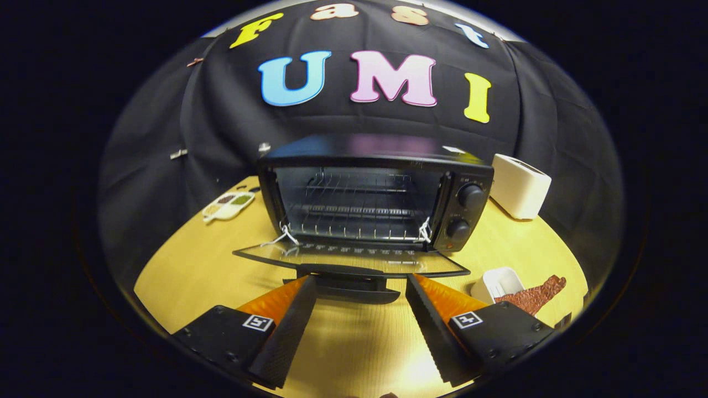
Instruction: Open the toaster oven, put the food inside, and close the toaster oven door.
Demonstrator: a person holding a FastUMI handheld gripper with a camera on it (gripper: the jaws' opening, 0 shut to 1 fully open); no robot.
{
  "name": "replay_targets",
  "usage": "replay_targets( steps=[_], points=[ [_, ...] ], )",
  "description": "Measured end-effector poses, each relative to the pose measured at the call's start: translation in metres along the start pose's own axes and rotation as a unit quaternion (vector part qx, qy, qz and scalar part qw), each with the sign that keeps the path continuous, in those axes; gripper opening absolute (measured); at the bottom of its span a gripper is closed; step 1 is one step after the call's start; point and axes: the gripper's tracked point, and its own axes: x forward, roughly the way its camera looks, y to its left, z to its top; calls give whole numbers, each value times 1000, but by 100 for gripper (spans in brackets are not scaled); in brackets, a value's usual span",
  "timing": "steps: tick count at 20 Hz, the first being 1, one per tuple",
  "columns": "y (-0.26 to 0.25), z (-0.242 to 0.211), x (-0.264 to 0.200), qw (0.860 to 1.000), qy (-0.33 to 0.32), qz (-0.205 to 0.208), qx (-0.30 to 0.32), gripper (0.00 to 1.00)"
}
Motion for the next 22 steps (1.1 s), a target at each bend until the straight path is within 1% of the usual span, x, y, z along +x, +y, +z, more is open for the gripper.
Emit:
replay_targets(
  steps=[1, 3, 7, 10, 13, 16, 19, 22],
  points=[
    [3, -13, 0, 1000, 17, 11, 7, 100],
    [2, -30, 0, 999, 44, 15, 16, 100],
    [-7, -25, -12, 999, 35, 13, 12, 100],
    [-19, -9, -40, 1000, 23, 21, 4, 100],
    [-47, 9, -68, 1000, 16, 22, -9, 98],
    [-74, 32, -89, 999, 20, 38, -19, 98],
    [-116, 59, -103, 999, 2, 24, -35, 98],
    [-150, 73, -105, 999, -4, 20, -27, 98]
  ],
)
